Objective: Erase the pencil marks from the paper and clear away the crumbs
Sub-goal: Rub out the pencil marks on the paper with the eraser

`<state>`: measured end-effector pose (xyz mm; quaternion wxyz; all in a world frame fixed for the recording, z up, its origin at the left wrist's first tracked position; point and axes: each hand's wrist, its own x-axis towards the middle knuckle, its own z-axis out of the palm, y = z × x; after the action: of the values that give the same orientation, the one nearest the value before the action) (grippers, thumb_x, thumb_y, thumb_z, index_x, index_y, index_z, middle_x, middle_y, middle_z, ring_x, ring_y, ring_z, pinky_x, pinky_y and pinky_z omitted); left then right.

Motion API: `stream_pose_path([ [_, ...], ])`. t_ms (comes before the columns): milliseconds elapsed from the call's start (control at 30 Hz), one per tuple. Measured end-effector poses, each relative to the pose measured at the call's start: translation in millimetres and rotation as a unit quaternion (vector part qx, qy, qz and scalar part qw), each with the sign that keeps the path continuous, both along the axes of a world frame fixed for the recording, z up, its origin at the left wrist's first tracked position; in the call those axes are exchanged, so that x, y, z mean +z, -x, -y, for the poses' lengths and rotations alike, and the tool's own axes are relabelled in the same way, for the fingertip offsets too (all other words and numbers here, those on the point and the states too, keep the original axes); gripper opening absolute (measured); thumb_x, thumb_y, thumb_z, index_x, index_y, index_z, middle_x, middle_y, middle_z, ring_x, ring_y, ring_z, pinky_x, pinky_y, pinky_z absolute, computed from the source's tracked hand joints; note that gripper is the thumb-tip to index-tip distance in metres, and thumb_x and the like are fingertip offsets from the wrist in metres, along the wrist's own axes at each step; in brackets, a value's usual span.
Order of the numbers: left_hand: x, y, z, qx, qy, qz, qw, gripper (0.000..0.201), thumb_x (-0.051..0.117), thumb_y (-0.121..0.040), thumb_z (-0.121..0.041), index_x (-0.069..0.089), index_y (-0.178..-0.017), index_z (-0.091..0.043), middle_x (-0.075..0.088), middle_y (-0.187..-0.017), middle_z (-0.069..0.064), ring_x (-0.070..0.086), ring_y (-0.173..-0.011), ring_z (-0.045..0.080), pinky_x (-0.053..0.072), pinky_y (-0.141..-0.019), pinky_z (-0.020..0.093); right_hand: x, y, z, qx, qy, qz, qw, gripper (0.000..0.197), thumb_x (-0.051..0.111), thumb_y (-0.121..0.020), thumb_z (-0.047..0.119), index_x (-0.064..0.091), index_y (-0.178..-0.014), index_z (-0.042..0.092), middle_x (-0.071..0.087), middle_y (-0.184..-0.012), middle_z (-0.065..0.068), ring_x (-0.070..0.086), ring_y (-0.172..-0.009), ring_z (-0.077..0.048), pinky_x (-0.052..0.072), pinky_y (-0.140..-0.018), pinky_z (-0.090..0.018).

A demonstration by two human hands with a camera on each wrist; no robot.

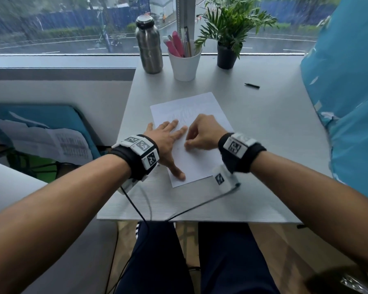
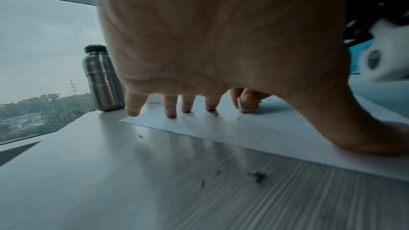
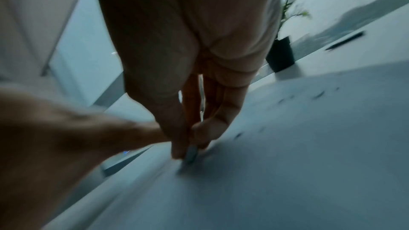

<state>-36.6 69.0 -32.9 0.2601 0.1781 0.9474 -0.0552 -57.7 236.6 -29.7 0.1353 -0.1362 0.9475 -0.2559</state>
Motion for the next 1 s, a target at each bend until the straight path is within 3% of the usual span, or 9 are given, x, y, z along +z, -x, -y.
stream_pose_path([
  [100,0.3,-1.0,-0.8,-0.002,0.000,0.000,1.000,0.155,0.069,-0.034,-0.091,-0.012,-0.154,-0.036,-0.016,-0.163,0.000,-0.007,-0.151,0.022,0.000,-0.119,0.057,1.2,11.2,-9.4,-0.066,0.014,-0.028,0.997,0.015,0.078,-0.071,0.023,0.079,-0.082,0.012,0.074,-0.079,-0.002,0.066,-0.073,-0.009,0.049,-0.069,-0.017],
  [233,-2.1,0.1,0.7,0.002,-0.008,0.004,1.000,0.157,0.069,-0.033,-0.091,-0.014,-0.153,-0.036,-0.017,-0.163,-0.001,-0.008,-0.151,0.023,0.001,-0.119,0.059,0.6,-0.4,1.8,0.012,-0.012,0.000,1.000,0.014,0.078,-0.070,0.022,0.079,-0.081,0.013,0.075,-0.078,-0.003,0.066,-0.069,-0.011,0.051,-0.067,-0.018],
  [333,-3.5,-0.7,0.9,0.002,-0.013,0.004,1.000,0.156,0.071,-0.033,-0.089,-0.013,-0.153,-0.036,-0.017,-0.163,-0.002,-0.008,-0.151,0.022,0.001,-0.118,0.059,1.8,12.4,-7.8,-0.067,0.014,-0.018,0.997,0.014,0.079,-0.069,0.023,0.079,-0.080,0.013,0.075,-0.076,-0.003,0.063,-0.067,-0.008,0.050,-0.067,-0.018],
  [467,-4.6,-0.8,1.8,0.001,-0.010,-0.002,1.000,0.156,0.071,-0.033,-0.090,-0.013,-0.153,-0.037,-0.016,-0.163,-0.001,-0.006,-0.151,0.024,0.003,-0.117,0.061,0.0,-0.8,3.7,0.011,0.002,0.005,1.000,0.013,0.080,-0.068,0.021,0.079,-0.078,0.013,0.073,-0.071,-0.001,0.064,-0.062,-0.008,0.048,-0.059,-0.016],
  [567,-1.7,-1.7,-2.0,-0.005,0.012,-0.003,1.000,0.155,0.071,-0.034,-0.090,-0.014,-0.153,-0.038,-0.015,-0.163,0.002,-0.006,-0.150,0.026,0.004,-0.117,0.061,-0.2,9.9,-7.5,-0.048,0.022,-0.012,0.999,0.014,0.080,-0.069,0.023,0.079,-0.079,0.013,0.074,-0.073,-0.003,0.065,-0.064,-0.009,0.054,-0.065,-0.019],
  [700,3.0,1.5,-14.7,-0.030,0.045,-0.025,0.998,0.148,0.071,-0.027,-0.090,-0.002,-0.149,-0.050,0.014,-0.156,0.014,0.018,-0.140,0.038,0.016,-0.112,0.066,-1.2,2.2,-3.3,0.010,-0.005,-0.003,1.000,0.010,0.076,-0.071,0.020,0.078,-0.078,0.013,0.072,-0.074,-0.003,0.065,-0.070,-0.013,0.048,-0.063,-0.019],
  [767,3.5,3.9,-22.2,-0.041,0.056,-0.038,0.997,0.152,0.071,-0.021,-0.090,-0.004,-0.148,-0.052,0.026,-0.144,0.013,0.027,-0.131,0.039,0.019,-0.109,0.068,-0.6,9.0,-12.8,-0.025,-0.003,-0.014,1.000,0.012,0.076,-0.072,0.022,0.078,-0.079,0.013,0.071,-0.072,-0.002,0.064,-0.071,-0.013,0.044,-0.064,-0.018],
  [933,3.4,4.7,-23.2,-0.038,0.058,-0.044,0.997,0.148,0.071,-0.021,-0.090,0.006,-0.147,-0.050,0.028,-0.141,0.011,0.026,-0.130,0.038,0.019,-0.109,0.068,-1.3,1.5,-8.2,0.017,-0.012,0.008,1.000,0.009,0.075,-0.071,0.019,0.078,-0.077,0.014,0.070,-0.069,-0.001,0.062,-0.061,-0.007,0.049,-0.062,-0.021],
  [1000,1.9,5.3,-22.9,-0.039,0.055,-0.044,0.997,0.151,0.070,-0.020,-0.091,-0.001,-0.147,-0.051,0.026,-0.141,0.011,0.025,-0.131,0.037,0.019,-0.109,0.068,-1.0,9.1,-15.4,-0.019,0.008,0.003,1.000,0.009,0.077,-0.072,0.020,0.078,-0.077,0.012,0.068,-0.066,0.000,0.059,-0.054,-0.002,0.048,-0.061,-0.021],
])
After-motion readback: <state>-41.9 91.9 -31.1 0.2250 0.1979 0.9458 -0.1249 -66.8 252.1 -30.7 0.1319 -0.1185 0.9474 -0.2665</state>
